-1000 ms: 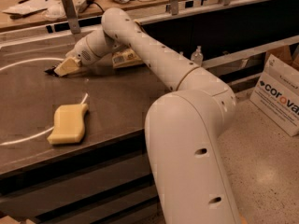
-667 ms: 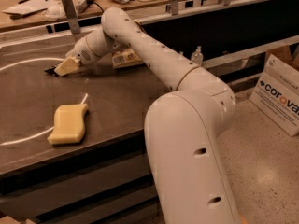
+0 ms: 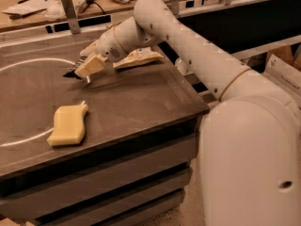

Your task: Move rxbar chocolate near sponge

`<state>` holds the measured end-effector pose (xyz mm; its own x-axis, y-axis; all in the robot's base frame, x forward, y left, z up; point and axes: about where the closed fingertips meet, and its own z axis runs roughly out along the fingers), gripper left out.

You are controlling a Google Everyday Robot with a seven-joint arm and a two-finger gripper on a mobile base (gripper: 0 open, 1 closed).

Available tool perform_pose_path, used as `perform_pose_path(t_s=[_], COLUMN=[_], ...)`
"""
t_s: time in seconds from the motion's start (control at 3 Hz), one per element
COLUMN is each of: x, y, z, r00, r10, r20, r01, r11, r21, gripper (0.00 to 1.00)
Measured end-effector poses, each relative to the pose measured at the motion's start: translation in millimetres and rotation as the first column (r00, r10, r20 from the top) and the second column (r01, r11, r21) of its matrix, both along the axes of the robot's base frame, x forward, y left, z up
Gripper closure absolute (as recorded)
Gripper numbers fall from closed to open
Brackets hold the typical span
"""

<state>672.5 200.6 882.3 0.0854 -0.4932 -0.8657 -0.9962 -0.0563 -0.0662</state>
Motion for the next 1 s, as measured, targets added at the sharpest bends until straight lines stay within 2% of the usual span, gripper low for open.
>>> perform_pose_path(t_s=[0.33,0.67,1.0], x=[-38.7,-66.9,-86.5], y=[-40.9,-67.4,-80.8], z=[21.1,27.0,23.2], r00=[0.994,0.9825,0.9704], r10=[0.091,0.167,0.228], r20=[0.061,0.082,0.08], r01=[-0.092,-0.167,-0.225], r11=[0.996,0.986,0.974], r21=[0.007,-0.011,-0.034], gripper=[1.0,1.0,1.0])
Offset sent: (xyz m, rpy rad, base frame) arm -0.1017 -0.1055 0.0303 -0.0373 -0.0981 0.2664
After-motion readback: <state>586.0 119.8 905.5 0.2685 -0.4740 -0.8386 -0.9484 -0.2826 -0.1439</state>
